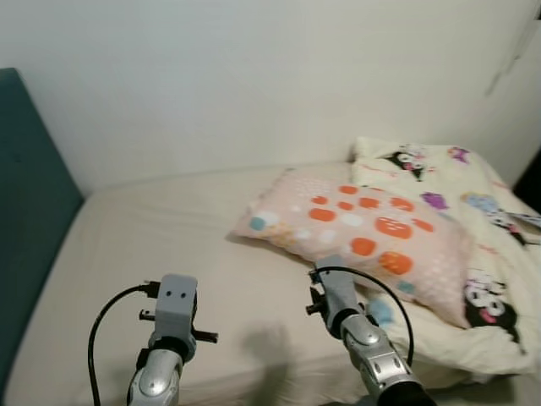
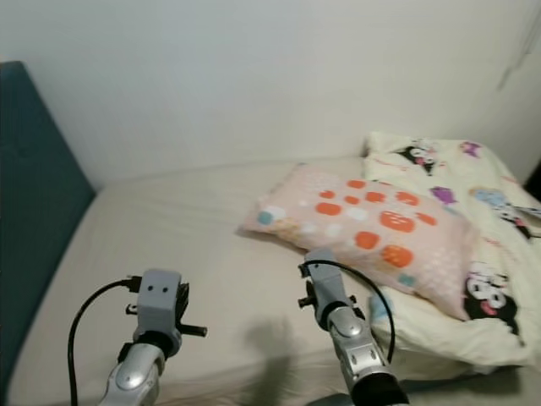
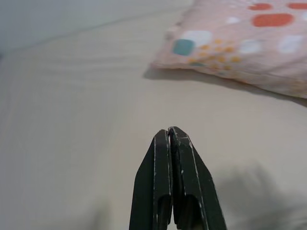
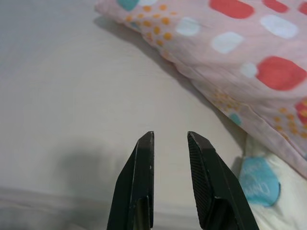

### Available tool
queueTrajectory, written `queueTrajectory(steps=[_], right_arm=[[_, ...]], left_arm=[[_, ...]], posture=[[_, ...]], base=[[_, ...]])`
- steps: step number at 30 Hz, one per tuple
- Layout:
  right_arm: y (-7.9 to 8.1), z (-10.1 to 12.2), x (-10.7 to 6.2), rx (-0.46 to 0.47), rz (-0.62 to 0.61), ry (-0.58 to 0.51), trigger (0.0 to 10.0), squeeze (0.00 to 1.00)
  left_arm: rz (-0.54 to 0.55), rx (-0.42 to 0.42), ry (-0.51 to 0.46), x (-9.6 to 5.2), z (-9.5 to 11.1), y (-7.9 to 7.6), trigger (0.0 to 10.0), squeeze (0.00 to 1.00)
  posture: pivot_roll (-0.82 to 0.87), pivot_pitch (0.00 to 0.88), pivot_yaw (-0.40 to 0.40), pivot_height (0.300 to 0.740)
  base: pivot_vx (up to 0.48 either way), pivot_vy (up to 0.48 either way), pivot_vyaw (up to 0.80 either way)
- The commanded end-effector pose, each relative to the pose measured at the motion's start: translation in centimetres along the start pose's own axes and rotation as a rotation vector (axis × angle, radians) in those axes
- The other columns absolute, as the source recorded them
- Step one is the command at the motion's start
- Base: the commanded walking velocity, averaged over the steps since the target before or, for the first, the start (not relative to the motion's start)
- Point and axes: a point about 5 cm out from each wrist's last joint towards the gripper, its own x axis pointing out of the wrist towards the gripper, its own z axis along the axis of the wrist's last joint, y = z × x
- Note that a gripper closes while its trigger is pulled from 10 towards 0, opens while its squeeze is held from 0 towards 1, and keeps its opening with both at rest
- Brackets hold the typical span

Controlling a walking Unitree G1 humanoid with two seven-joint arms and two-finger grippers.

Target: Clean up the room

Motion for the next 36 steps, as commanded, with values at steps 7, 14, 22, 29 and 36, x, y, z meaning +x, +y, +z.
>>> queueTrajectory(steps=[7,14,22,29,36], right_arm=[[-0.23,-0.25,-0.11,-0.005,0.000,0.009,10.0,0.00],[-0.20,-0.33,-0.15,-0.032,0.006,0.015,10.0,0.00],[-0.27,-0.29,-0.13,-0.036,0.003,0.015,10.0,0.00],[-0.66,-0.20,-0.11,-0.005,-0.019,0.009,10.0,0.00],[-0.78,-0.20,-0.11,-0.008,-0.022,0.010,10.0,0.00]], left_arm=[[-0.006,0.005,-0.001,-0.04,-0.02,-0.06,10.0,0.00],[-0.005,0.005,0.001,-0.04,-0.06,-0.07,10.0,0.00],[-0.002,0.004,0.001,-0.10,-0.05,-0.02,10.0,0.00],[0.000,0.004,0.003,-0.07,-0.07,0.00,10.0,0.00],[0.001,0.029,0.025,0.02,-0.23,-0.02,10.0,0.00]], posture=[[-0.05,0.083,-0.023,0.740],[-0.05,0.090,-0.024,0.740],[-0.05,0.094,-0.025,0.740],[-0.05,0.095,-0.026,0.740],[-0.05,0.097,-0.028,0.740]], base=[[0.000,-0.452,0.00],[0.000,-0.447,0.62],[0.000,-0.441,0.80],[0.000,-0.423,0.21],[0.000,-0.135,0.00]])
